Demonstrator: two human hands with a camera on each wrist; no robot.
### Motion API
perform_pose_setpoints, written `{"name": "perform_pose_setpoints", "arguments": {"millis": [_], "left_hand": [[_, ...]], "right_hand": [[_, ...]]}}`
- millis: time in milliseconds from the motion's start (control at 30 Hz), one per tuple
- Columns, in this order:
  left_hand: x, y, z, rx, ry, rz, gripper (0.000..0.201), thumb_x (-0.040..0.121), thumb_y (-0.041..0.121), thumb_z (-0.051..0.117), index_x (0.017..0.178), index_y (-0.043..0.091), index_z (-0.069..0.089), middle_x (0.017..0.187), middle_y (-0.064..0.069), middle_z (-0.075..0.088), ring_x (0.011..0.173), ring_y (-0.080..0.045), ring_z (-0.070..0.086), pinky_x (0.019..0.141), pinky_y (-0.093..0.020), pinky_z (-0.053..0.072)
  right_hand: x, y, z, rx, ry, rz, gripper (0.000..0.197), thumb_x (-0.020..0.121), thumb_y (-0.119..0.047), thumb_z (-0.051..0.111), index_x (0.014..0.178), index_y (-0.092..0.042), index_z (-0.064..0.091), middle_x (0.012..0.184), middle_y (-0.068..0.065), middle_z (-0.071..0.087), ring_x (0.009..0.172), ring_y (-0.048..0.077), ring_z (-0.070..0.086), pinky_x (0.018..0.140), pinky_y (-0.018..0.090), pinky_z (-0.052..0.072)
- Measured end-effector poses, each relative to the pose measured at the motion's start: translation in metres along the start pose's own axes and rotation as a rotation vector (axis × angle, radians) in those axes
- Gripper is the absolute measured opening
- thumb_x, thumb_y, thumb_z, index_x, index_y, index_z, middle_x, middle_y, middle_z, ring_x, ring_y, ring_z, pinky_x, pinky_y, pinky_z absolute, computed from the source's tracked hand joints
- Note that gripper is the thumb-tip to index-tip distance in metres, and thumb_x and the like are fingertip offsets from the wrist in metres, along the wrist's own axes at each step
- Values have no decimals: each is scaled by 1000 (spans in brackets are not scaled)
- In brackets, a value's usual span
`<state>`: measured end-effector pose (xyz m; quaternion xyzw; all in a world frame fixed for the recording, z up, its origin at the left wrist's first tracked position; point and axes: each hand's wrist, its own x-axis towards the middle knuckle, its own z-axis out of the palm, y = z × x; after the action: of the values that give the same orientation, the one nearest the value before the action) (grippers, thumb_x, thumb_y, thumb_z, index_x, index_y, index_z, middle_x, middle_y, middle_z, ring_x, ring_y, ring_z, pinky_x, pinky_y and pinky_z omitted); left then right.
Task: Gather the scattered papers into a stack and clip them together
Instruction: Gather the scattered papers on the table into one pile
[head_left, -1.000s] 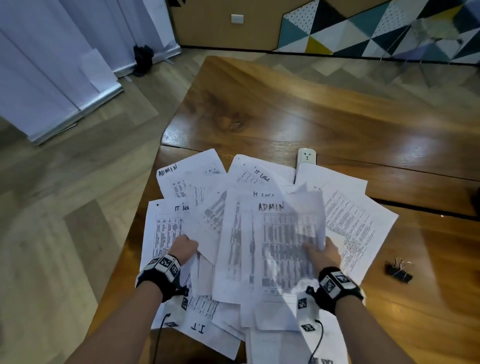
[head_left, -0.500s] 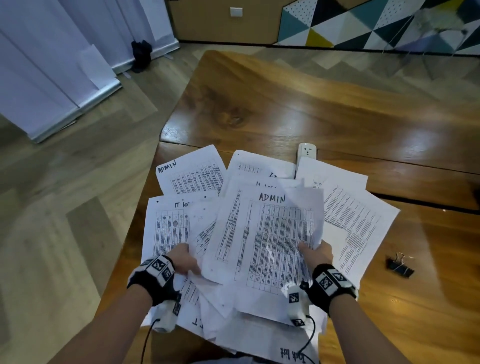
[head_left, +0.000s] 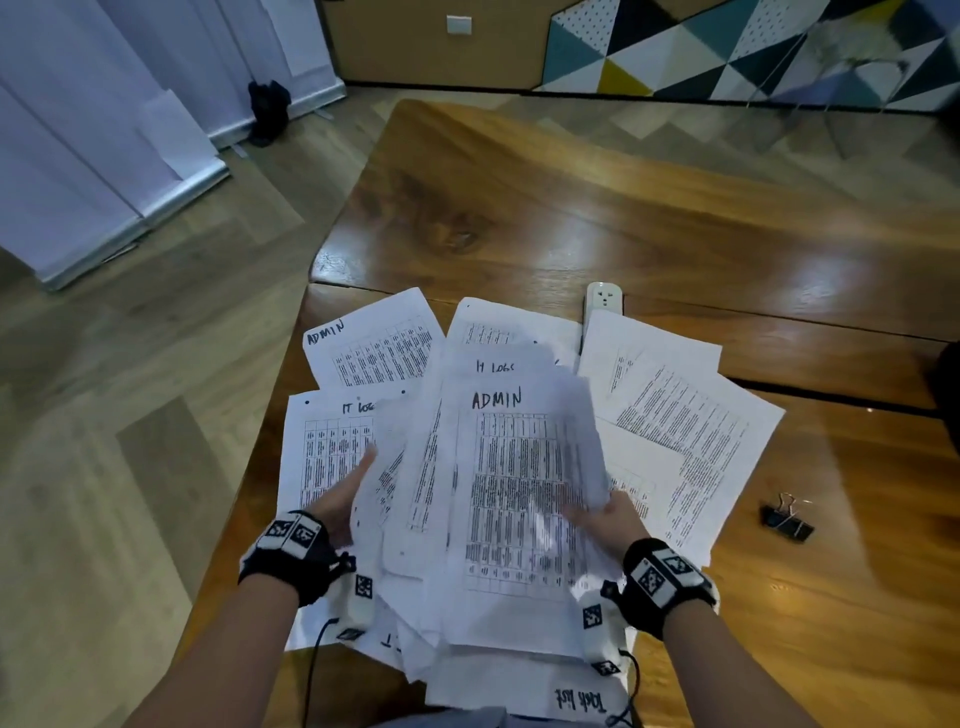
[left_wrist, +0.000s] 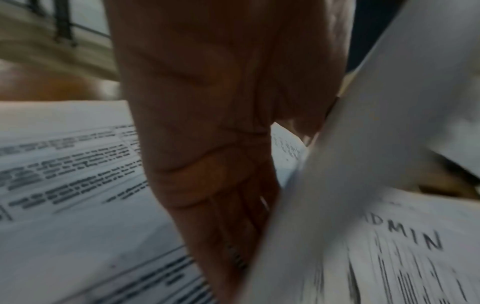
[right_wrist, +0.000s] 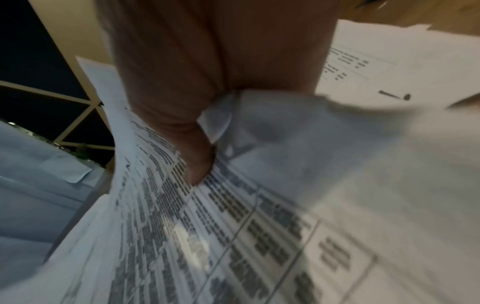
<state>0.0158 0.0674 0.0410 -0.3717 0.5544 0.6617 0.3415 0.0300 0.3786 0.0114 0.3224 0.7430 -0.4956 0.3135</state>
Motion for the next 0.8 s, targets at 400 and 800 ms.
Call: {"name": "perform_pose_setpoints", "arguments": {"millis": [400,800], "left_hand": [[-9,-14,30,721,-182,-25,28,58,1,58,84,2,51,63,-11,53,52,-16,49,52,-27,38],[18,-32,35,482,260,129,28,82,-5,54,110,-2,58,98,-17,62,88,-28,58,78,-35,49]], "right_hand": [[-10,-2,0,121,20,-88,49,68,-21,82,101,3,55,77,5,60,59,15,54,50,25,48],[7,15,-68,-232,586,201,107,63,-47,80,143,-5,23,149,24,24,136,40,27,107,54,30]]}}
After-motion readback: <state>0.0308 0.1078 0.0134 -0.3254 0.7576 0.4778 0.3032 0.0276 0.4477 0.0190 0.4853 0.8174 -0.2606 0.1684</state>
